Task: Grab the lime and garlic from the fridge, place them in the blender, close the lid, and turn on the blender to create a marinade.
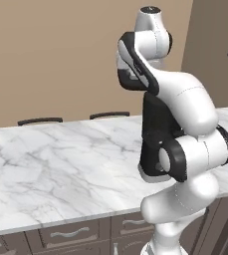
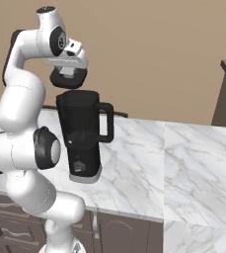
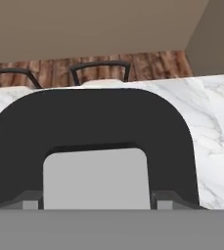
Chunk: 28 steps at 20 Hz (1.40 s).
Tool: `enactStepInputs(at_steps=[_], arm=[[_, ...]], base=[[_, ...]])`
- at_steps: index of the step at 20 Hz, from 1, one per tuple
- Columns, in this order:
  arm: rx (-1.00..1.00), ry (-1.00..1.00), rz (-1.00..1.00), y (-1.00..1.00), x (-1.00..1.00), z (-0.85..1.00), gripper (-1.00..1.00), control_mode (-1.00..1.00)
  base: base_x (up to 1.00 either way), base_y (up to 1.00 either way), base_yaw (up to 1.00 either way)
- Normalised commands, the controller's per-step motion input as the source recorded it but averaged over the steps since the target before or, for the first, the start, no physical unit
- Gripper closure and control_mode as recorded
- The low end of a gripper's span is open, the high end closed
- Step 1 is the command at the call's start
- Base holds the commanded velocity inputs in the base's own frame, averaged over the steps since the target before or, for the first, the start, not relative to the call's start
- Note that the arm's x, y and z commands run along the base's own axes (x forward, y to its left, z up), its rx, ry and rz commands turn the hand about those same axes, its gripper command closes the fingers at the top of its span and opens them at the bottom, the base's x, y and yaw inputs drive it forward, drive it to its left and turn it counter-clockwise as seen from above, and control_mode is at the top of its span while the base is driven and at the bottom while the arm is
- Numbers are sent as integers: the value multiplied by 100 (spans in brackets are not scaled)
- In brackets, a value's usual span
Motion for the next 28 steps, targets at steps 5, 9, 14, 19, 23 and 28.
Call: enactStepInputs(at_steps=[5,9,14,19,23,28], arm=[[-2,-8,0,0,2,44,100,-100],[0,-2,0,-12,-68,69,100,-100],[1,12,2,-65,-68,-23,100,-100],[-10,2,1,-50,-12,-33,100,-100],[-14,6,0,-12,-4,-38,100,-100],[-1,19,0,0,26,-35,100,-100]], base=[[0,0,0],[0,0,0],[0,0,0],[0,0,0],[0,0,0],[0,0,0]])
